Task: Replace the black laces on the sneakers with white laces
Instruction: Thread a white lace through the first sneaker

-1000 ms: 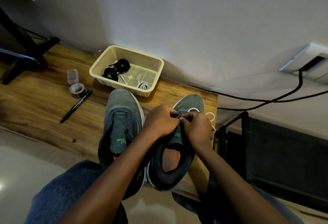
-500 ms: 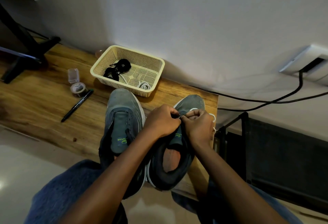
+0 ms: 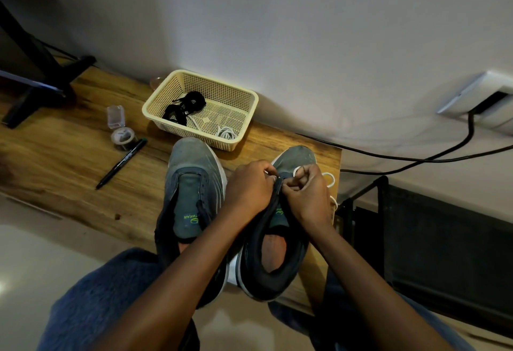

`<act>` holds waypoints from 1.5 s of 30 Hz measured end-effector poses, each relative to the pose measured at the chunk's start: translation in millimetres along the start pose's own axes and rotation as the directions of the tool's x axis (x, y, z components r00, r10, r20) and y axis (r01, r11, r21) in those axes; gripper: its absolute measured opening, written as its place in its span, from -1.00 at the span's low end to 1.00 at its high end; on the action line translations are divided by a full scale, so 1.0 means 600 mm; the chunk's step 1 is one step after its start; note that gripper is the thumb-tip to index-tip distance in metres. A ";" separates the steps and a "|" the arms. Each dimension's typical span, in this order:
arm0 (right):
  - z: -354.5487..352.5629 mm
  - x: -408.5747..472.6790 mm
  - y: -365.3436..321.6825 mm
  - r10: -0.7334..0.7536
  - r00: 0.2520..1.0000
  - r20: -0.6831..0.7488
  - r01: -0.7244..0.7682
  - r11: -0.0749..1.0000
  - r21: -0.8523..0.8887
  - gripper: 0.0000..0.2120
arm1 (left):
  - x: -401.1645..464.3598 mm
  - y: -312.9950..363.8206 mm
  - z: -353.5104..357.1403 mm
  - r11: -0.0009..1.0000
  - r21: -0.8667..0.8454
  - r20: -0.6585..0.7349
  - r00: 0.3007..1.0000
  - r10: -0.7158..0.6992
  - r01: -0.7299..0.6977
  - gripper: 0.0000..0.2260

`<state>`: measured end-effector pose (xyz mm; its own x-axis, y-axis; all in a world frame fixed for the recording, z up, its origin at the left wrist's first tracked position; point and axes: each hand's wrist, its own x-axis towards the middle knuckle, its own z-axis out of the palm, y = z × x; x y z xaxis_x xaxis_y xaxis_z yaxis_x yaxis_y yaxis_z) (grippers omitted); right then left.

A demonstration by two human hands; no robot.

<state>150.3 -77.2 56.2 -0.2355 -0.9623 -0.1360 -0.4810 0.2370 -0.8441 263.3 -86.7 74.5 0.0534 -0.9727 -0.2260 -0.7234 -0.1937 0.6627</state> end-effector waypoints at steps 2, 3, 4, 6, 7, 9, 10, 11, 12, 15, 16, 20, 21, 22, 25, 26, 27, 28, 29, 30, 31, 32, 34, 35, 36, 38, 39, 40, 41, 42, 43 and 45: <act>0.000 0.000 -0.001 -0.005 1.000 -0.025 0.004 0.999 -0.040 -0.69 | -0.003 0.001 0.007 0.999 0.027 -0.066 0.998 0.021 -0.020 -0.87; 0.000 -0.001 -0.002 -0.004 0.999 -0.047 0.001 0.998 -0.062 -0.70 | -0.006 0.002 0.012 0.999 0.045 -0.094 0.995 0.034 -0.030 -0.88; 0.000 -0.001 -0.003 0.008 0.998 -0.068 -0.012 0.998 -0.068 -0.71 | -0.008 0.004 0.015 0.998 0.057 -0.115 0.992 0.045 -0.039 -0.88; 0.002 -0.001 -0.005 0.049 0.994 -0.102 -0.055 0.997 -0.051 -0.76 | -0.009 0.005 0.020 0.997 0.054 -0.130 0.990 0.052 -0.046 -0.89; 0.003 -0.001 -0.004 0.076 0.990 -0.116 -0.081 0.996 -0.036 -0.79 | -0.008 0.005 0.021 0.998 0.047 -0.131 0.990 0.050 -0.044 -0.89; 0.004 -0.002 -0.005 0.127 0.984 -0.127 -0.129 0.992 -0.006 -0.82 | -0.008 0.004 0.020 0.998 0.043 -0.132 0.990 0.045 -0.040 -0.89; 0.005 -0.002 -0.005 0.150 0.980 -0.131 -0.150 0.989 0.010 -0.82 | -0.008 0.004 0.020 0.998 0.047 -0.135 0.990 0.048 -0.042 -0.88; 0.005 -0.003 -0.006 0.175 0.975 -0.136 -0.172 0.985 0.030 -0.82 | -0.009 0.005 0.020 0.998 0.054 -0.139 0.989 0.050 -0.043 -0.88; 0.005 -0.004 -0.005 0.201 0.969 -0.143 -0.194 0.979 0.055 -0.81 | -0.009 0.006 0.020 0.997 0.062 -0.145 0.988 0.050 -0.042 -0.87; 0.007 -0.009 -0.006 0.288 0.946 -0.148 -0.265 0.951 0.158 -0.76 | -0.009 0.007 0.022 0.997 0.069 -0.155 0.987 0.039 -0.029 -0.87; 0.011 -0.010 -0.006 0.321 0.937 -0.140 -0.289 0.934 0.207 -0.75 | -0.009 0.007 0.021 0.998 0.065 -0.155 0.987 0.032 -0.022 -0.87; 0.025 -0.013 -0.001 0.379 0.922 -0.080 -0.329 0.874 0.359 -0.70 | -0.008 0.008 0.019 0.997 0.078 -0.161 0.986 0.040 -0.028 -0.86; 0.027 -0.013 0.000 0.376 0.924 -0.065 -0.328 0.869 0.372 -0.71 | -0.009 0.009 0.019 0.996 0.085 -0.162 0.986 0.048 -0.034 -0.86; 0.027 -0.014 0.002 0.374 0.926 -0.052 -0.327 0.863 0.386 -0.70 | -0.008 0.010 0.018 0.995 0.091 -0.163 0.985 0.052 -0.038 -0.86; 0.024 -0.017 0.003 0.364 0.931 -0.027 -0.318 0.845 0.429 -0.69 | -0.007 0.008 0.018 0.994 0.104 -0.160 0.985 0.062 -0.046 -0.86; 0.023 -0.017 0.002 0.367 0.930 -0.025 -0.319 0.839 0.442 -0.68 | -0.007 0.007 0.018 0.993 0.105 -0.158 0.985 0.068 -0.052 -0.87; 0.024 -0.018 0.004 0.370 0.929 -0.028 -0.318 0.832 0.454 -0.68 | -0.007 0.007 0.018 0.993 0.108 -0.159 0.985 0.074 -0.057 -0.87; 0.025 -0.019 0.004 0.368 0.929 -0.034 -0.311 0.827 0.469 -0.67 | -0.007 0.007 0.017 0.992 0.112 -0.161 0.984 0.080 -0.062 -0.87; 0.026 -0.020 0.005 0.364 0.931 -0.039 -0.302 0.822 0.482 -0.66 | -0.007 0.007 0.016 0.991 0.116 -0.165 0.982 0.088 -0.069 -0.87; 0.027 -0.021 0.005 0.355 0.934 -0.042 -0.291 0.823 0.489 -0.66 | -0.007 0.008 0.016 0.989 0.125 -0.168 0.981 0.099 -0.078 -0.86; 0.028 -0.022 0.005 0.343 0.939 -0.039 -0.282 0.826 0.489 -0.65 | -0.007 0.009 0.016 0.986 0.142 -0.173 0.978 0.115 -0.090 -0.86; 0.028 -0.022 0.005 0.329 0.944 -0.033 -0.273 0.831 0.485 -0.65 | -0.007 0.011 0.016 0.981 0.163 -0.177 0.975 0.132 -0.103 -0.85; 0.026 -0.022 0.005 0.305 0.952 -0.023 -0.260 0.847 0.463 -0.66 | -0.009 0.013 0.018 0.971 0.198 -0.195 0.966 0.170 -0.131 -0.86; 0.024 -0.021 0.005 0.291 0.956 -0.027 -0.252 0.866 0.432 -0.68 | -0.010 0.015 0.018 0.966 0.212 -0.203 0.960 0.191 -0.147 -0.88; 0.021 -0.021 0.003 0.272 0.962 -0.036 -0.238 0.892 0.383 -0.69 | -0.012 0.016 0.019 0.961 0.225 -0.202 0.957 0.209 -0.162 -0.89; 0.014 -0.019 -0.004 0.214 0.975 -0.054 -0.193 0.946 0.260 -0.72 | -0.013 0.018 0.020 0.953 0.242 -0.183 0.955 0.231 -0.184 -0.89; 0.009 -0.018 -0.008 0.174 0.983 -0.057 -0.160 0.968 0.193 -0.73 | -0.013 0.018 0.019 0.953 0.240 -0.174 0.958 0.229 -0.184 -0.88; 0.004 -0.018 -0.013 0.123 0.991 -0.055 -0.115 0.985 0.127 -0.75 | -0.013 0.019 0.018 0.957 0.230 -0.166 0.961 0.219 -0.178 -0.87; -0.001 -0.017 -0.019 0.067 0.997 -0.047 -0.064 0.996 0.066 -0.77 | -0.012 0.020 0.016 0.960 0.221 -0.165 0.964 0.209 -0.171 -0.86; -0.006 -0.016 -0.024 0.021 0.999 -0.030 -0.020 1.000 0.017 -0.78 | -0.012 0.020 0.016 0.964 0.213 -0.161 0.968 0.193 -0.157 -0.85; -0.012 -0.015 -0.028 -0.014 1.000 -0.008 0.014 1.000 -0.021 -0.78 | -0.011 0.021 0.015 0.970 0.198 -0.150 0.974 0.171 -0.140 -0.86; -0.022 -0.008 -0.033 -0.049 0.998 0.027 0.051 0.996 -0.073 -0.77 | -0.007 0.021 0.011 0.985 0.136 -0.122 0.985 0.123 -0.106 -0.88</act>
<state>149.8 -75.5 80.5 -0.1885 -0.9760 -0.1088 -0.5524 0.1969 -0.8100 249.5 -84.0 79.0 0.0474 -0.9974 -0.0544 -0.8119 -0.0702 0.5795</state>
